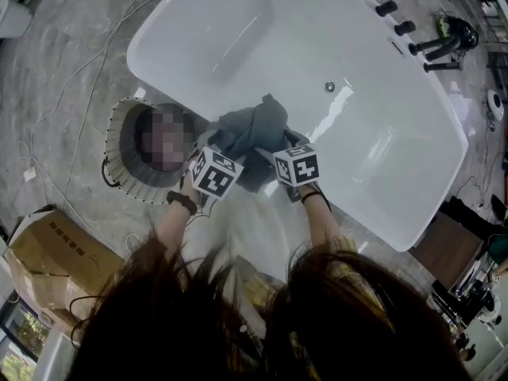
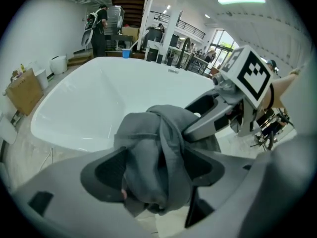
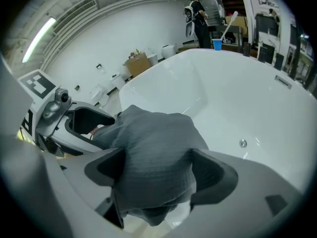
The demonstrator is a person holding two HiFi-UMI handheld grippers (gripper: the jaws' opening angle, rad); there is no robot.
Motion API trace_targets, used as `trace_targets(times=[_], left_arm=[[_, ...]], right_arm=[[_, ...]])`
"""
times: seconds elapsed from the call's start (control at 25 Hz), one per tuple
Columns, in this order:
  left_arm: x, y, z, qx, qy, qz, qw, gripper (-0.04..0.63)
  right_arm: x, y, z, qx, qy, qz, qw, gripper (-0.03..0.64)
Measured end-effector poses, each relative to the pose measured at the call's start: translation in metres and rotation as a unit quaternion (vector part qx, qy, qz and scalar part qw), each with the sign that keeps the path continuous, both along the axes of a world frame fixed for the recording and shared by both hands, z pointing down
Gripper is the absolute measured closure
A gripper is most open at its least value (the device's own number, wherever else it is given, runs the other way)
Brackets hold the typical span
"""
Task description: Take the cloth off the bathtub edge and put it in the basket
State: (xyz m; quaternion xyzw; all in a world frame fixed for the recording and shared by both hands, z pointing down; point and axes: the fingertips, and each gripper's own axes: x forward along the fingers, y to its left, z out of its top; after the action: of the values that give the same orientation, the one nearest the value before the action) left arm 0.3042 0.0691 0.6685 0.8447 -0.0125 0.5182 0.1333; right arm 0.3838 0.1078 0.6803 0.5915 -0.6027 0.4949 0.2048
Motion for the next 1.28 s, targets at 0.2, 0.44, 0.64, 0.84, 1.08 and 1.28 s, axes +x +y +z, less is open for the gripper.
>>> trace_targets(times=[0.2, 0.44, 0.64, 0.84, 1.08, 1.28], left_arm=[[-0.001, 0.005, 0.024, 0.009, -0.026, 0.006, 0.9996, 0.255], [0.005, 0.011, 0.034, -0.011, -0.026, 0.008, 0.9996, 0.255], [0.007, 0.012, 0.033, -0.021, -0.011, 0.004, 0.9997, 0.256], [0.008, 0.015, 0.034, -0.028, -0.009, 0.0, 0.9996, 0.273], [0.009, 0.025, 0.031, -0.049, -0.021, -0.01, 0.9986, 0.349], [0.01, 0.028, 0.029, -0.07, -0.024, -0.029, 0.9968, 0.383]], right_arm=[[-0.005, -0.001, 0.014, -0.004, -0.042, -0.008, 0.999, 0.202], [-0.008, -0.004, 0.017, 0.009, -0.052, -0.032, 0.998, 0.204], [-0.008, -0.004, 0.017, 0.017, -0.072, -0.033, 0.997, 0.204], [-0.01, -0.004, 0.018, 0.016, -0.096, -0.03, 0.995, 0.215], [-0.013, -0.003, 0.015, 0.006, -0.101, -0.034, 0.994, 0.28], [-0.014, -0.002, 0.01, 0.007, -0.088, -0.042, 0.995, 0.333]])
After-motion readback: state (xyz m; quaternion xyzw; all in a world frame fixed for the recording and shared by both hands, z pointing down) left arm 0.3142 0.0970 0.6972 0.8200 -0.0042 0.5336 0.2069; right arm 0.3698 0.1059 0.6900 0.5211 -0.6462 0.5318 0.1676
